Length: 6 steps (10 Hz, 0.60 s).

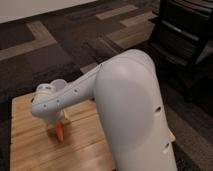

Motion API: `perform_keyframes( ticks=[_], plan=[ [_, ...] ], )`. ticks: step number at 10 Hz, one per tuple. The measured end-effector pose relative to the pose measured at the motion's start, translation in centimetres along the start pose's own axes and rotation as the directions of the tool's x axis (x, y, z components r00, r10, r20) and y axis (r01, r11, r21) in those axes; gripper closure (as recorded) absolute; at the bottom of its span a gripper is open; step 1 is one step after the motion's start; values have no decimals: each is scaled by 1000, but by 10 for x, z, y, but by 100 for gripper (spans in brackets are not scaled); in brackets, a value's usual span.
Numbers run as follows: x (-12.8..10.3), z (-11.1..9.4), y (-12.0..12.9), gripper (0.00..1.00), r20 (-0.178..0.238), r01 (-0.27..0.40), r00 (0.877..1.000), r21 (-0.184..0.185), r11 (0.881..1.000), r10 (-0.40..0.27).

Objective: Place the pepper in the ceramic bowl

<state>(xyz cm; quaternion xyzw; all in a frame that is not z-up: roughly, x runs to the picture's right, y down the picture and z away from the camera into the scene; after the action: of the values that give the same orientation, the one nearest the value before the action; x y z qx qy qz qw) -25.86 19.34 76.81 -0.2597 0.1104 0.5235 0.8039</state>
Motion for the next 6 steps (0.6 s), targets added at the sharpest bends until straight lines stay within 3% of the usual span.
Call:
perform_keyframes(
  ticks=[1, 6],
  plan=[
    [-1, 1, 0, 37, -1, 6, 1000, 2, 1000, -6],
    [-9, -11, 5, 93, -9, 44, 999, 27, 999, -44]
  ],
)
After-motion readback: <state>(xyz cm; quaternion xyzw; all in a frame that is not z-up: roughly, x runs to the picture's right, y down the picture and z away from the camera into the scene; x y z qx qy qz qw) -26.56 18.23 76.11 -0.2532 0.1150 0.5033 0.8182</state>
